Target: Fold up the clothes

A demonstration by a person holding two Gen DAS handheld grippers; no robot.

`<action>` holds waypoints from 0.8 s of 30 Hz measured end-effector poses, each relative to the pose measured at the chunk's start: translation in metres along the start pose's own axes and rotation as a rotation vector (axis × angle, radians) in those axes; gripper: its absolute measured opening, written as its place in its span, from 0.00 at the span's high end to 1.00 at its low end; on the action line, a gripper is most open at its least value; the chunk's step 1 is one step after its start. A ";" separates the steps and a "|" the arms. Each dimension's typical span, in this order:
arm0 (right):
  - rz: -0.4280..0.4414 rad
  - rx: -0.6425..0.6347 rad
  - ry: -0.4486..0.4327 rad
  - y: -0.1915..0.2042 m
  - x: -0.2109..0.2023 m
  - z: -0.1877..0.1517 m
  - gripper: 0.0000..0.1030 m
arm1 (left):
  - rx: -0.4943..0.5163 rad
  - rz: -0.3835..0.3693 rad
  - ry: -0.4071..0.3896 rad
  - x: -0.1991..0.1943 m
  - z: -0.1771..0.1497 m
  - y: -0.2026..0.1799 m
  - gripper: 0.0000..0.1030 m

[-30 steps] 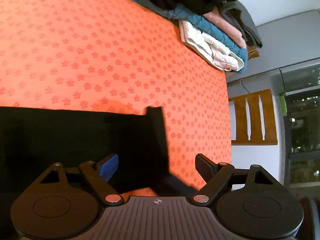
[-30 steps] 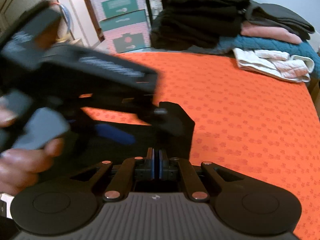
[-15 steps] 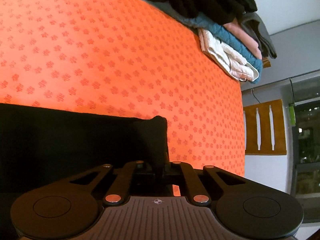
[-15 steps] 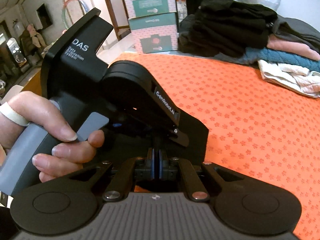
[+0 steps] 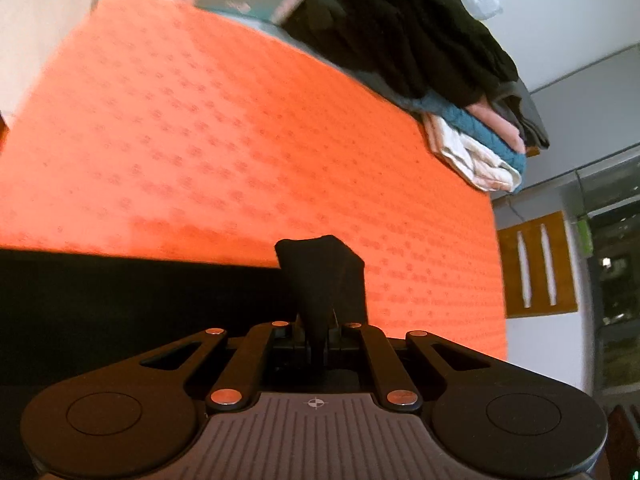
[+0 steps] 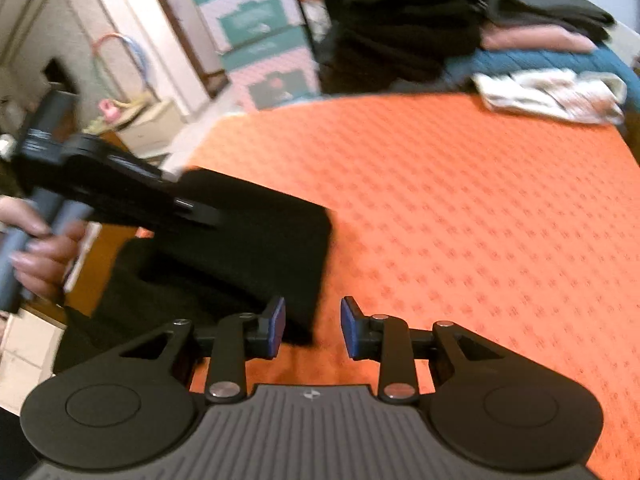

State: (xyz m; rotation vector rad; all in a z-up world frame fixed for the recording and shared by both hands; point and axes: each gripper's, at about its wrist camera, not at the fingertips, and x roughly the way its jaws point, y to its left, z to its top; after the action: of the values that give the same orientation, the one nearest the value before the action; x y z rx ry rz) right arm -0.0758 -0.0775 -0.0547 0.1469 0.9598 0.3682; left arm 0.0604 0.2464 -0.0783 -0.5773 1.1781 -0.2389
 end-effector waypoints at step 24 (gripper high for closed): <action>-0.118 0.019 0.098 0.022 0.018 -0.037 0.60 | 0.005 0.269 -0.009 -0.107 0.007 0.155 0.93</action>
State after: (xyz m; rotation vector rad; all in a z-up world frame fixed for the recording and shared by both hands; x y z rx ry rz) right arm -0.1023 -0.0515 -0.0831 0.0899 1.0639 0.2598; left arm 0.0084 0.4271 -0.0751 -0.4093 1.2312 -0.0102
